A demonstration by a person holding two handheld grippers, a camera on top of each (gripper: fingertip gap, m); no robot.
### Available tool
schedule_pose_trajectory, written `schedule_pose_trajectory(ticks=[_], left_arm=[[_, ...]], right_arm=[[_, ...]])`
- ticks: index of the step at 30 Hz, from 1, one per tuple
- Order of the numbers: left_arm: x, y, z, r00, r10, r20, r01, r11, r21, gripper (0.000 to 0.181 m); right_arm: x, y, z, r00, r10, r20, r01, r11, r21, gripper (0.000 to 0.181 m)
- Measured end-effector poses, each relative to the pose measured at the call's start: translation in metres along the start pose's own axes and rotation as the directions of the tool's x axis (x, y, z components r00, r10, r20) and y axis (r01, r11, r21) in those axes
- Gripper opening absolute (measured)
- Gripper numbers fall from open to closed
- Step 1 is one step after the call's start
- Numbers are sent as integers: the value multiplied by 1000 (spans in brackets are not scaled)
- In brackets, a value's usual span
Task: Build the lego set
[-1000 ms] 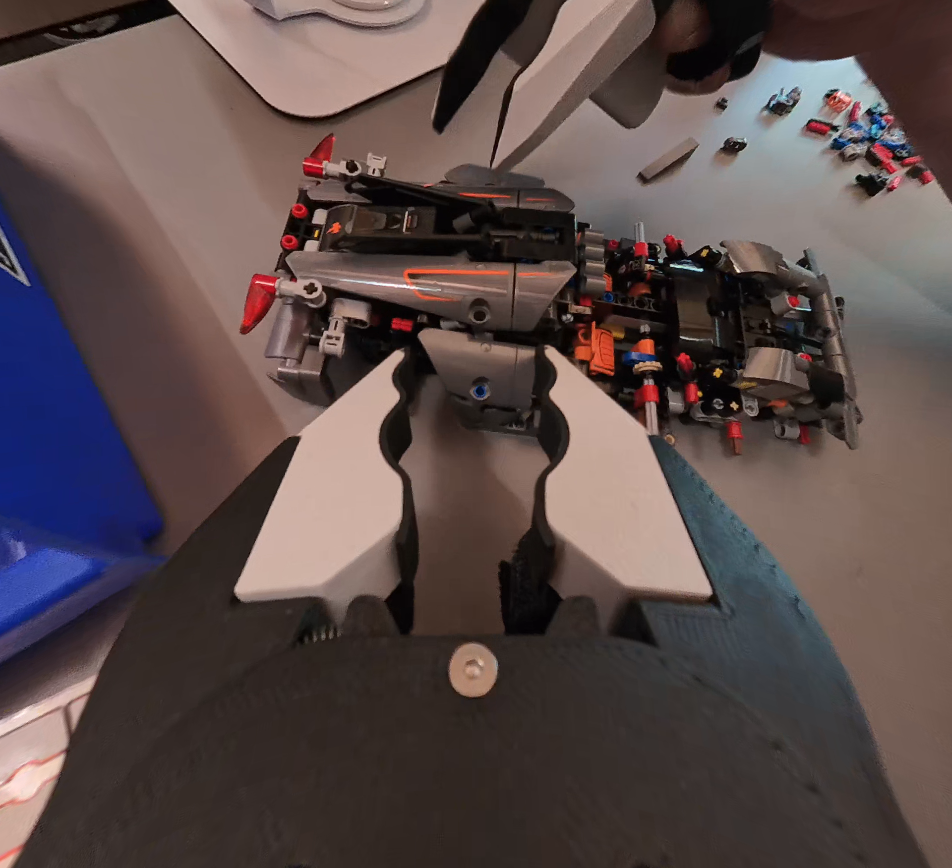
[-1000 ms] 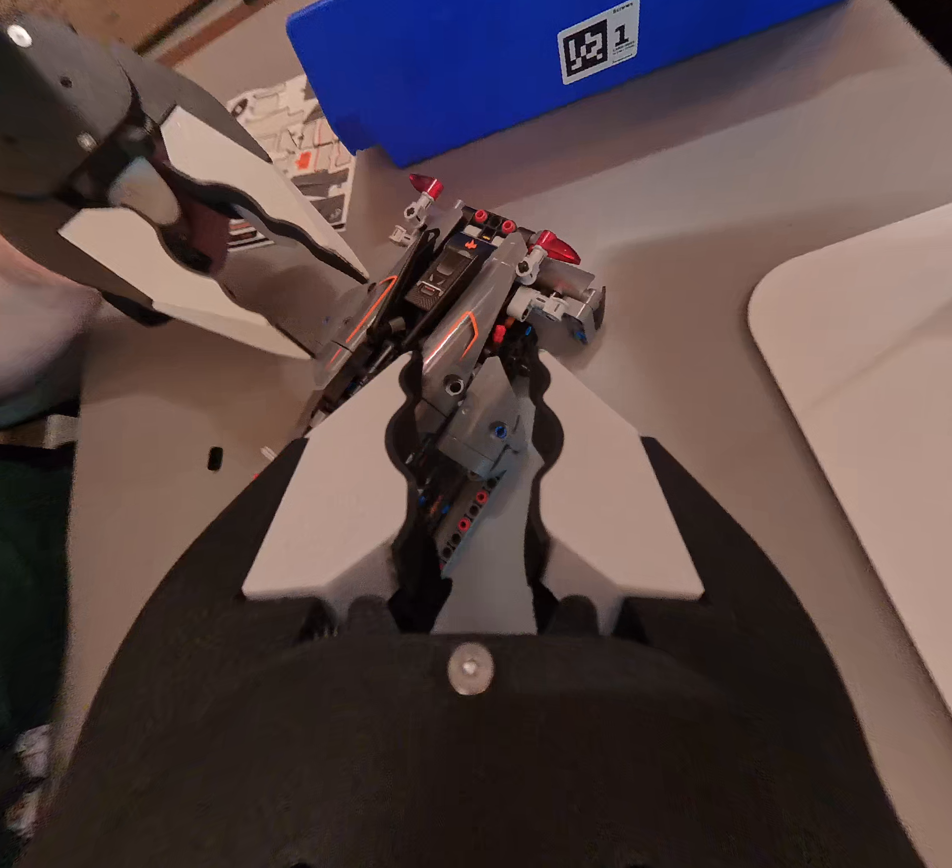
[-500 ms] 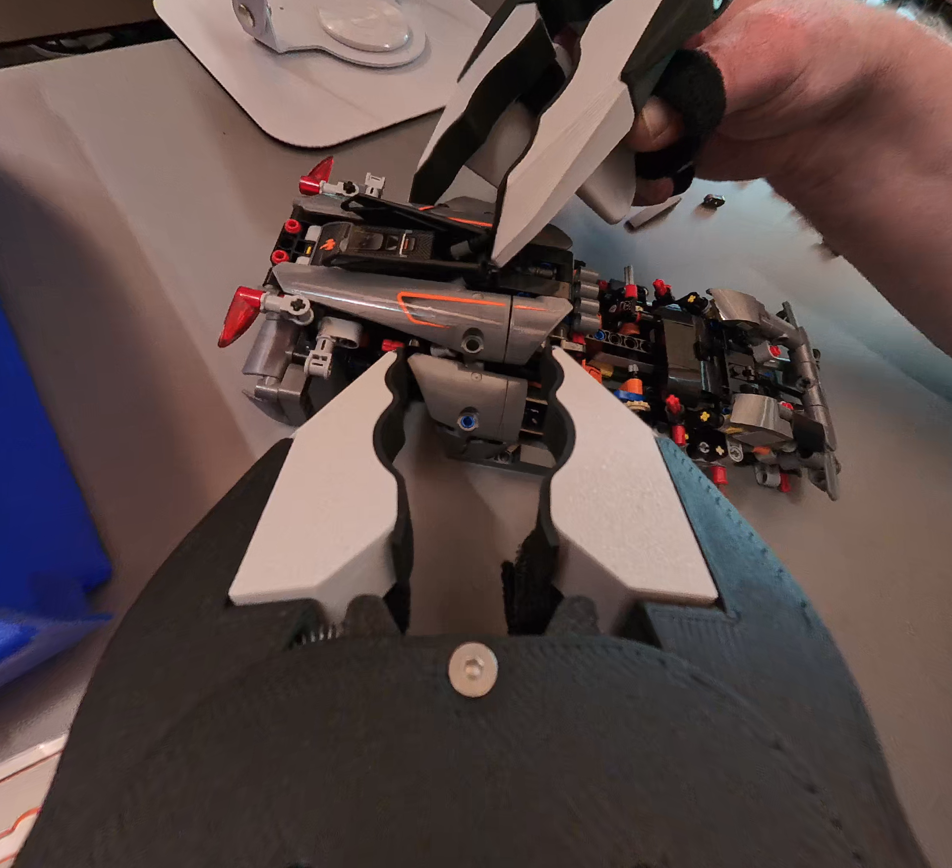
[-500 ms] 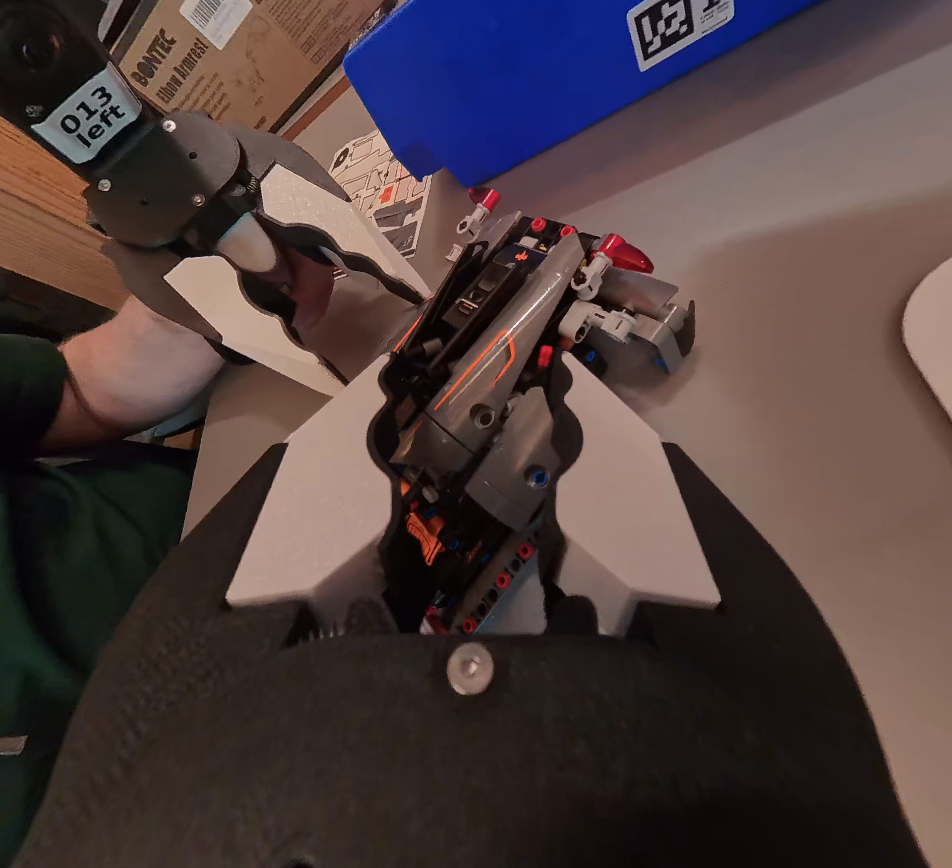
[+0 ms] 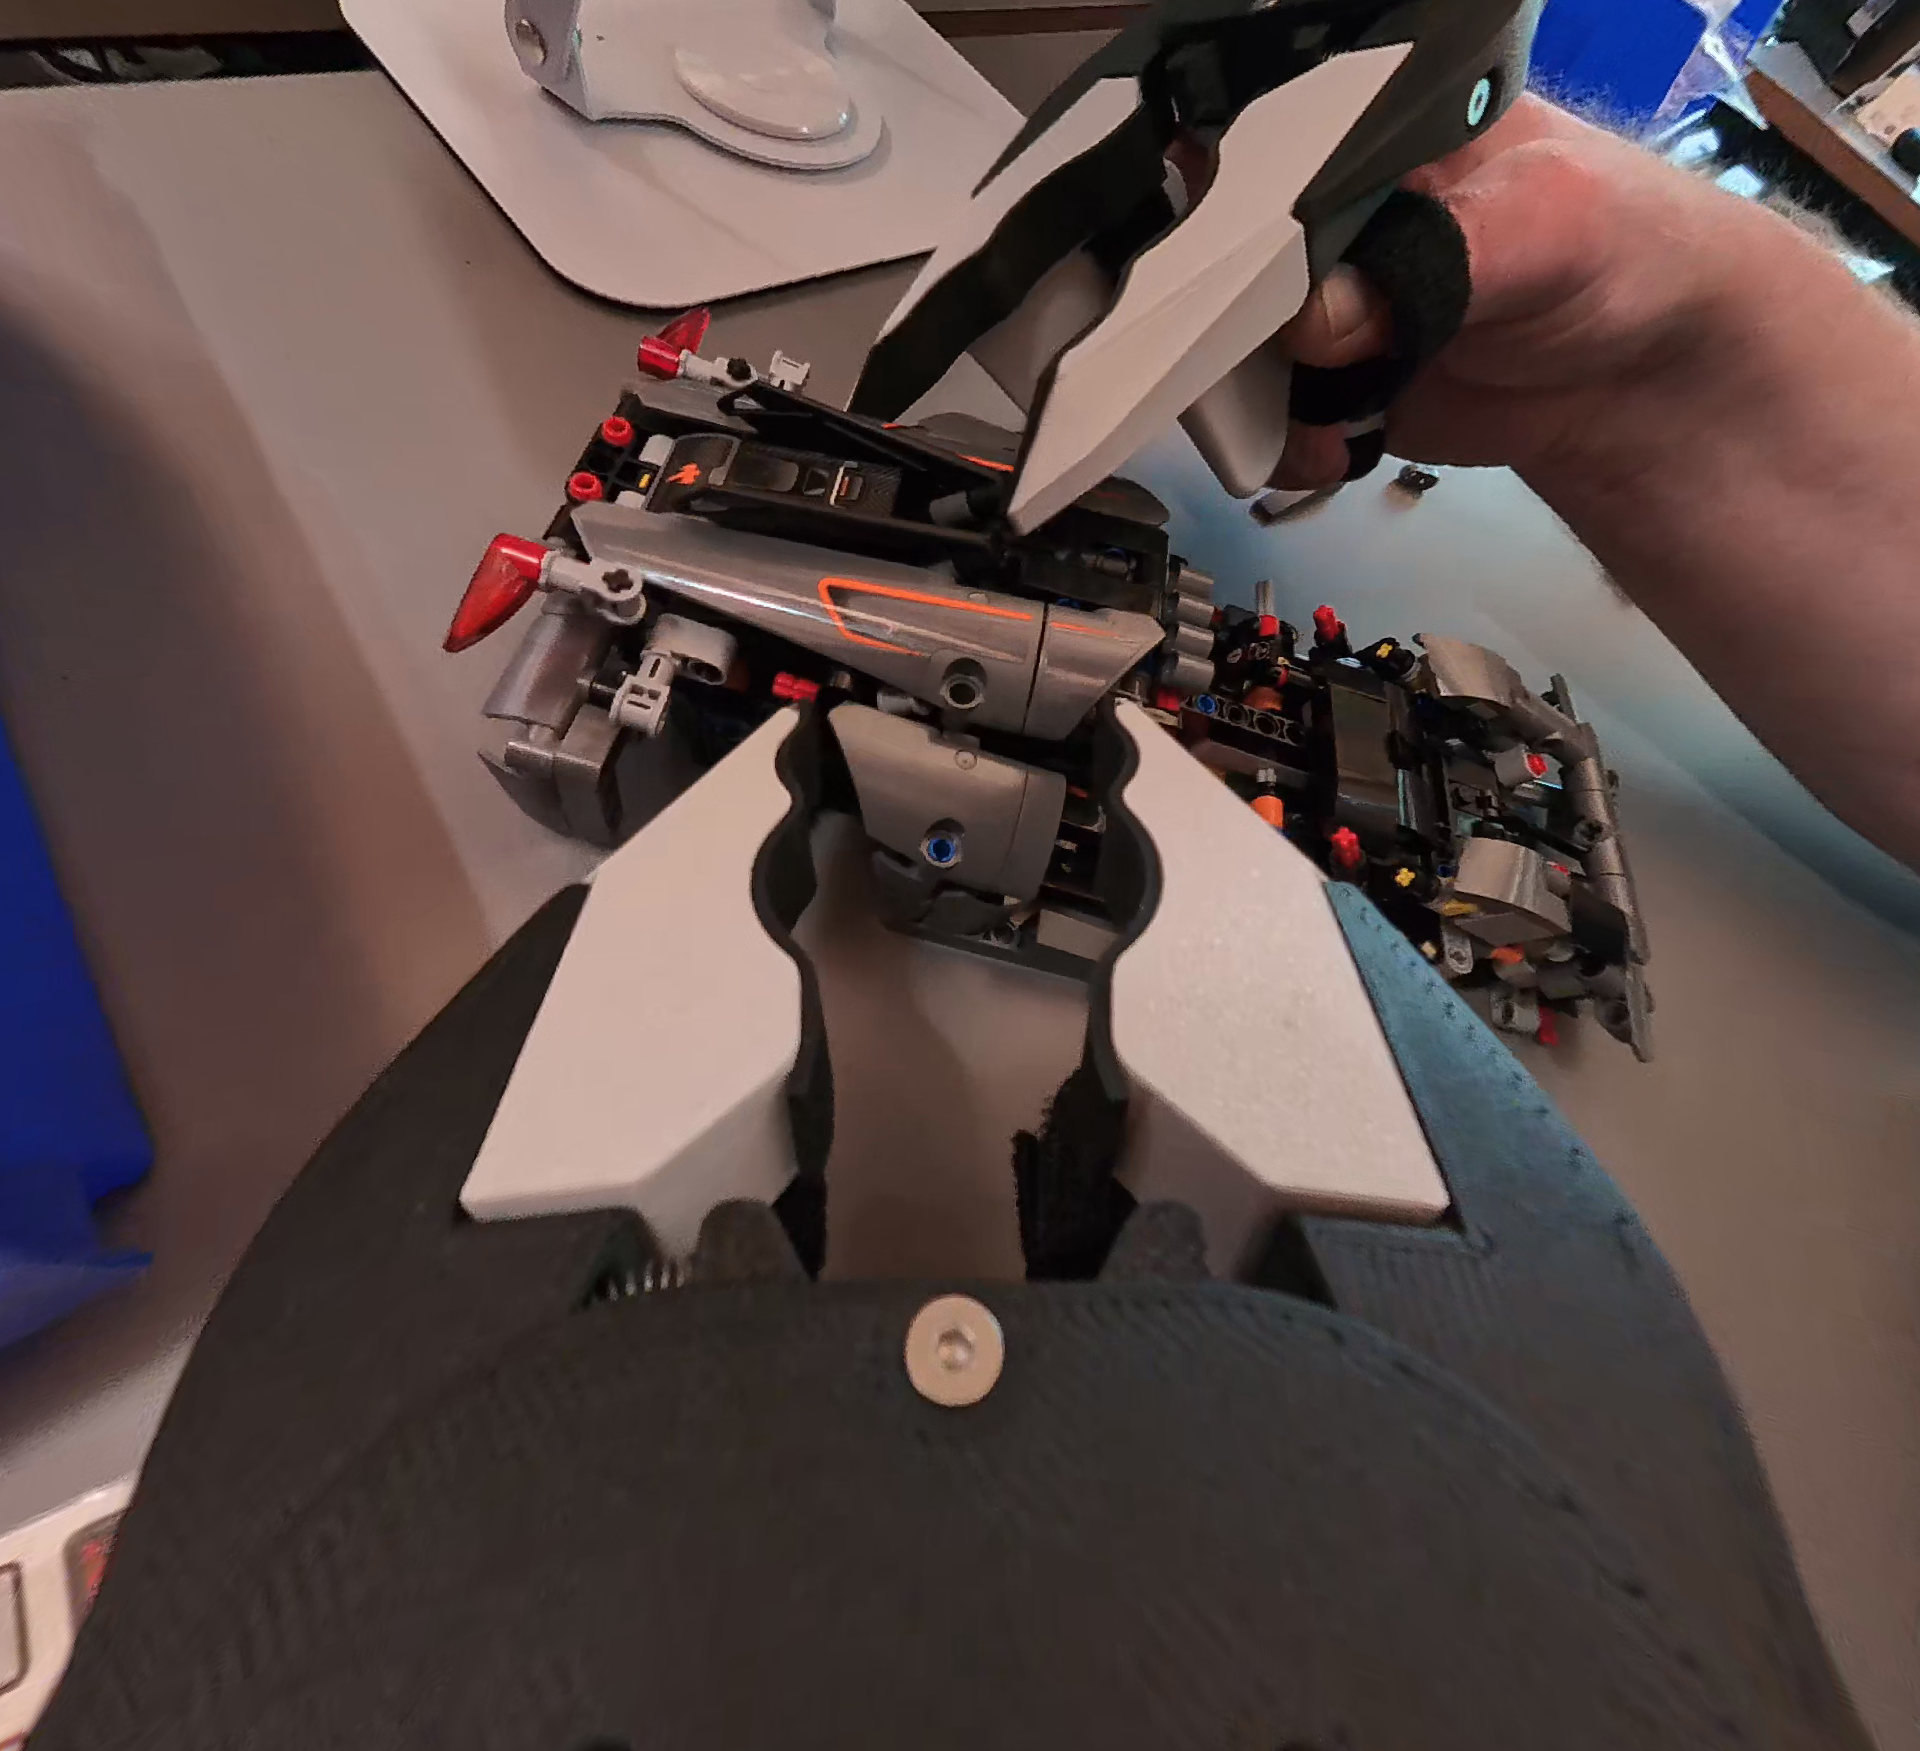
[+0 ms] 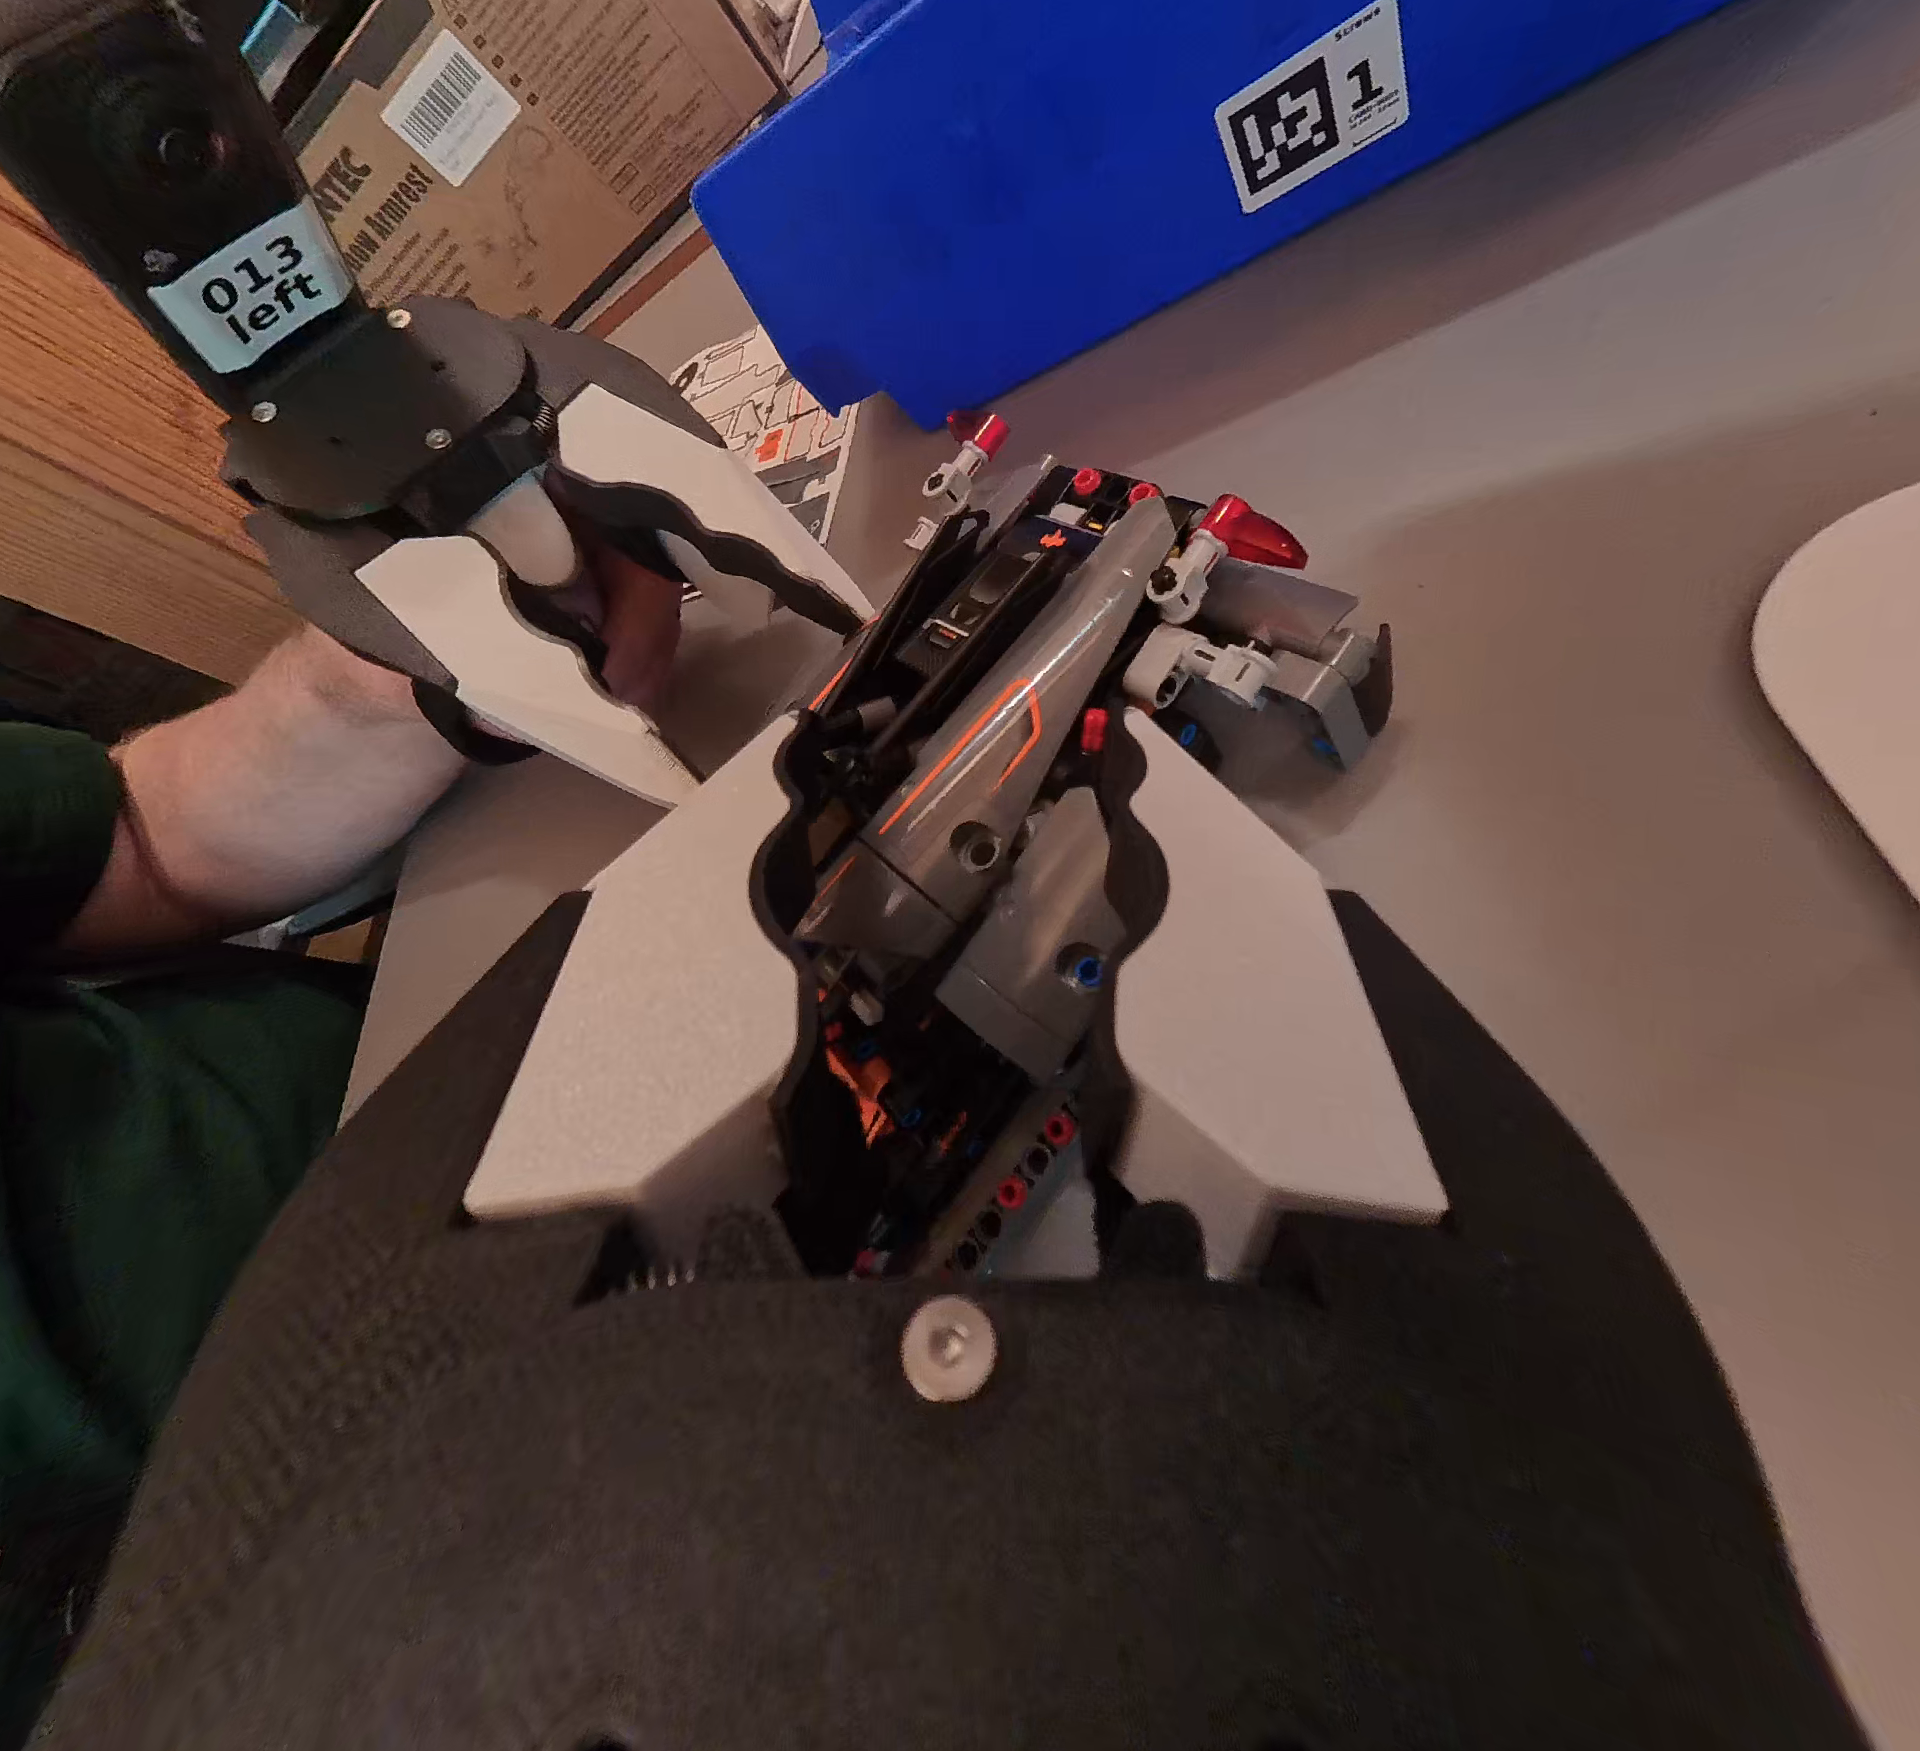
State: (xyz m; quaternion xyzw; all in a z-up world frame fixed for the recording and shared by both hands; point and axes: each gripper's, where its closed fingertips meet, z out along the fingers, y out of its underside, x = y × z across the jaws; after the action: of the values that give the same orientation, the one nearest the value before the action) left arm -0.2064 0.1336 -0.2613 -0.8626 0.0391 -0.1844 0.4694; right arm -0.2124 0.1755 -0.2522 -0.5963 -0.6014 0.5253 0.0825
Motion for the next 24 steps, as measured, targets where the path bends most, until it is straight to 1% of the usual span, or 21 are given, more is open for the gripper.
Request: schedule_pose_trajectory(ticks=[8, 13, 17, 20, 22, 24], left_arm=[[2, -5, 1, 1000, 2, -8, -2, 1000, 21, 50], [4, -5, 3, 1000, 8, -10, -8, 1000, 25, 50], [4, -5, 3, 1000, 6, -15, -6, 1000, 24, 50], [3, -5, 1, 1000, -11, -24, 11, 999, 34, 51], [2, -5, -3, 1000, -7, -24, 8, 999, 38, 53], [-2, 3, -7, 1000, 12, -6, -12, 1000, 2, 53]], right_arm=[[-3, -2, -3, 999, -36, 6, 36, 999, 9, 56], [-1, 1, -5, 1000, -2, 17, 2, 1000, 9, 57], [-1, 1, -5, 1000, -19, 9, 19, 1000, 1, 58], [-1, -1, -6, 1000, 9, 19, -9, 1000, 22, 58], [-1, -4, -11, 1000, 5, 5, -5, 999, 45, 57], [4, -3, -20, 999, -15, -51, 17, 999, 44, 55]])
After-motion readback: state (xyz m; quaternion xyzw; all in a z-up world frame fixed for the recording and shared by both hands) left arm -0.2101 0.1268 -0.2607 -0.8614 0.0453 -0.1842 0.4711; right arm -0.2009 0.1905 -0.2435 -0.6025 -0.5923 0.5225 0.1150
